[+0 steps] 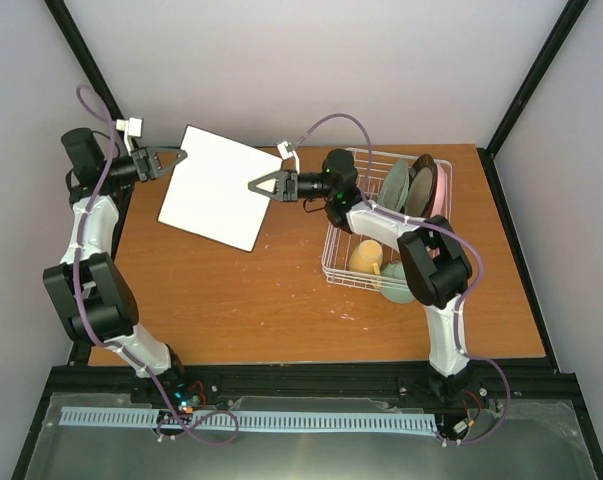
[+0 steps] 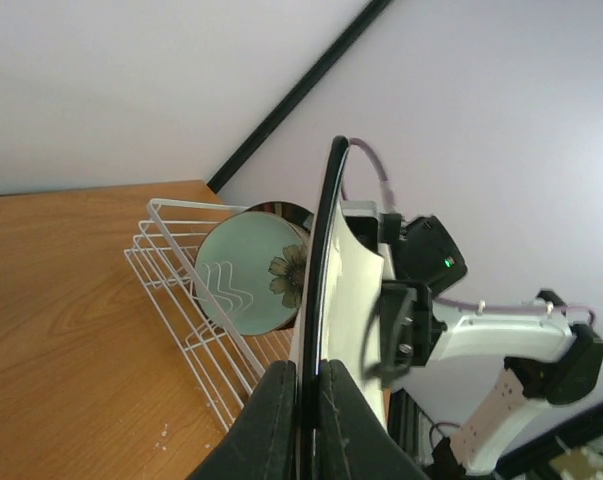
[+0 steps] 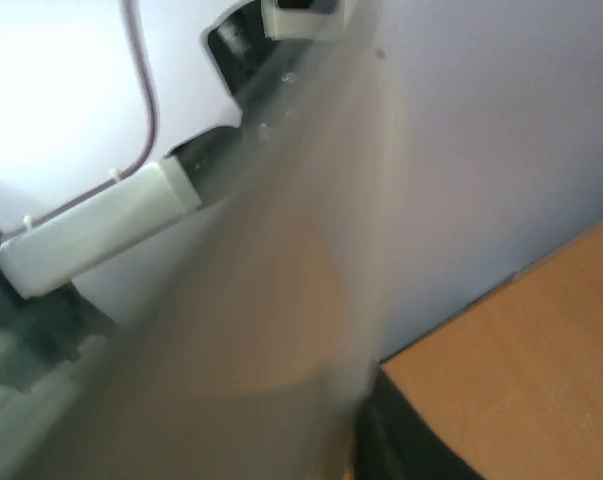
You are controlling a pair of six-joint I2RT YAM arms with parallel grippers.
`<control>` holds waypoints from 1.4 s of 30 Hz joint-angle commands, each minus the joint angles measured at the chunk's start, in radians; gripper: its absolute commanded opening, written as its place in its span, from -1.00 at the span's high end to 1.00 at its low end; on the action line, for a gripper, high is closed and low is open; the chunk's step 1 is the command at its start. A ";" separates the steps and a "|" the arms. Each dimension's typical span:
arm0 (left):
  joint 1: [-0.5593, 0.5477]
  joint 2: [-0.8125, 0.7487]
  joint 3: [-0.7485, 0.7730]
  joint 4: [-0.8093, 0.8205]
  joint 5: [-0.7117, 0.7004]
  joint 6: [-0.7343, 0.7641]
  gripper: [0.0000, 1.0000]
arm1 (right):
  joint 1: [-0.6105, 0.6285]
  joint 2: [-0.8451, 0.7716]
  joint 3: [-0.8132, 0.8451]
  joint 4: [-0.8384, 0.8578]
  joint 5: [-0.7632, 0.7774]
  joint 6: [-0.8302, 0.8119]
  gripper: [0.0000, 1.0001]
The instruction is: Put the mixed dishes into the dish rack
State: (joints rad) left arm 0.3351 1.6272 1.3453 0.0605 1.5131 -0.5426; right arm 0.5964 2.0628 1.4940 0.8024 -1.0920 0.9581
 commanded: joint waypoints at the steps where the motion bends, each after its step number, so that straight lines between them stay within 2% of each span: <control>1: -0.021 -0.062 0.011 0.072 0.041 -0.088 0.99 | 0.045 0.015 0.034 0.173 -0.061 0.106 0.78; 2: -0.022 -0.064 0.007 0.074 0.038 -0.088 0.99 | 0.045 0.015 0.029 0.194 -0.055 0.118 0.92; 6: -0.025 -0.064 0.007 0.050 0.018 -0.068 0.98 | 0.043 -0.008 0.000 0.217 -0.031 0.111 0.94; 7: -0.024 -0.063 0.013 0.024 0.008 -0.048 0.86 | 0.043 -0.019 -0.011 0.200 -0.017 0.090 0.94; 10: -0.024 -0.052 0.052 -0.116 -0.081 0.063 0.26 | 0.040 -0.073 -0.038 0.096 0.015 -0.006 0.94; 12: -0.023 -0.040 0.086 -0.227 -0.155 0.148 -0.30 | 0.036 -0.108 -0.054 0.037 0.039 -0.056 0.94; 13: -0.023 -0.032 0.099 -0.278 -0.183 0.181 -0.72 | 0.032 -0.124 -0.060 0.014 0.047 -0.074 0.94; 14: -0.024 -0.025 0.110 -0.319 -0.209 0.212 -0.96 | 0.028 -0.138 -0.073 0.003 0.054 -0.084 0.94; 18: -0.023 -0.011 0.152 -0.404 -0.360 0.275 -1.00 | 0.006 -0.199 -0.108 -0.062 0.096 -0.130 0.94; 22: -0.022 -0.058 0.155 -0.418 -0.602 0.304 -0.99 | -0.017 -0.264 -0.144 -0.155 0.176 -0.199 0.95; 27: -0.022 -0.190 0.036 -0.315 -0.919 0.311 -0.99 | -0.029 -0.368 -0.170 -0.345 0.336 -0.357 0.94; 32: -0.021 -0.317 -0.107 -0.174 -1.140 0.287 -0.99 | -0.033 -0.471 -0.166 -0.494 0.507 -0.490 0.94; 35: -0.020 -0.361 -0.159 -0.135 -1.216 0.291 -1.00 | -0.036 -0.530 -0.177 -0.548 0.635 -0.541 0.95; 42: -0.020 -0.343 -0.191 -0.137 -1.230 0.311 -1.00 | -0.039 -0.735 -0.330 -0.584 1.169 -0.570 0.94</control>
State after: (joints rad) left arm 0.3122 1.2743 1.1706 -0.1169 0.3370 -0.2554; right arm 0.5644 1.4708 1.2209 0.1066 -0.2920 0.4179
